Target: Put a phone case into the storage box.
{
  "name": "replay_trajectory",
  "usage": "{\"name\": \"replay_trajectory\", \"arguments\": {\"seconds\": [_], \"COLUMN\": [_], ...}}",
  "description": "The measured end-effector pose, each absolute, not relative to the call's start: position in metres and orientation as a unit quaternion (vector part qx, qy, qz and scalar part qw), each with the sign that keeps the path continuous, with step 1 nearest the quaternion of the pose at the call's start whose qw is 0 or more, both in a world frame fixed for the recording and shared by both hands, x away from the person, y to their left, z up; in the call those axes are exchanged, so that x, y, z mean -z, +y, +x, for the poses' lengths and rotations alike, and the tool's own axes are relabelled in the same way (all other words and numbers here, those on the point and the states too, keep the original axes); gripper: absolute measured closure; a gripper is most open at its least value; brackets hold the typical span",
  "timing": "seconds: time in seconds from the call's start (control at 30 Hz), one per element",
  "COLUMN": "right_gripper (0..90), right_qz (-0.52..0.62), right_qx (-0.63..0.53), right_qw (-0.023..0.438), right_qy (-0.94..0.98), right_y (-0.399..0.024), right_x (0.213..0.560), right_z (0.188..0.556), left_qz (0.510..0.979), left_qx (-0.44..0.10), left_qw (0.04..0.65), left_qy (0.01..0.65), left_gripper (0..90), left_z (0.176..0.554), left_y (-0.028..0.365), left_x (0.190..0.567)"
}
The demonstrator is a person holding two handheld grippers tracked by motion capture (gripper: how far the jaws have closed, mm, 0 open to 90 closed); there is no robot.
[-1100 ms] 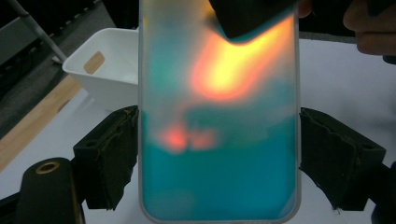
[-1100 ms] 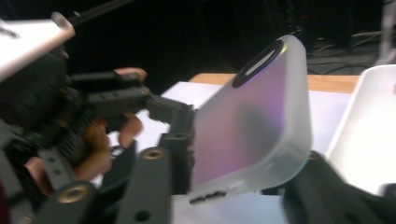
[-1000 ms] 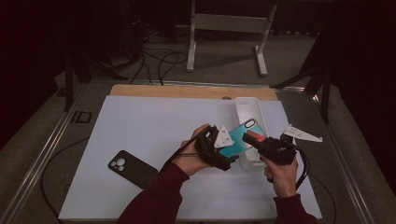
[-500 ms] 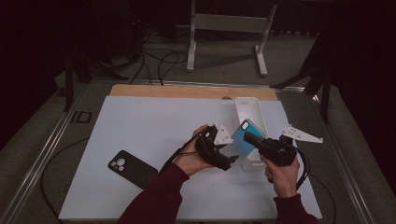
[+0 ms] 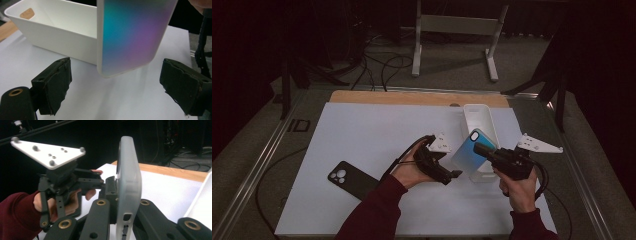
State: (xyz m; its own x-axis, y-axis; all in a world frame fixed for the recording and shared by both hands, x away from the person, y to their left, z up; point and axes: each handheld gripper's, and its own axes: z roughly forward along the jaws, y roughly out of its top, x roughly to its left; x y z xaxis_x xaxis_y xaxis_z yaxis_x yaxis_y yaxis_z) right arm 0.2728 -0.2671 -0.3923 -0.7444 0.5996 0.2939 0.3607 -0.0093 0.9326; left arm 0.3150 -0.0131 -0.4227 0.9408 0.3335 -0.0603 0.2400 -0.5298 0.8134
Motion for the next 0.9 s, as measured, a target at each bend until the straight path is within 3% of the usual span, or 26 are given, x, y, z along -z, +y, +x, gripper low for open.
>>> {"name": "replay_trajectory", "arguments": {"seconds": [0.5, 0.9], "right_gripper": [86.7, 84.6], "right_qz": [0.288, 0.274], "right_qx": [-0.644, -0.642], "right_qw": [0.069, 0.068], "right_qy": [0.705, 0.713], "right_y": [-0.255, -0.263], "right_x": [0.385, 0.385], "right_z": [0.271, 0.271], "left_qz": [0.863, 0.861], "left_qx": [-0.005, 0.014], "left_qw": [0.49, 0.498], "left_qy": [0.124, 0.104], "left_gripper": [27.5, 58.8], "left_z": [0.311, 0.31], "left_y": [-0.012, -0.007], "left_x": [0.419, 0.42]}}
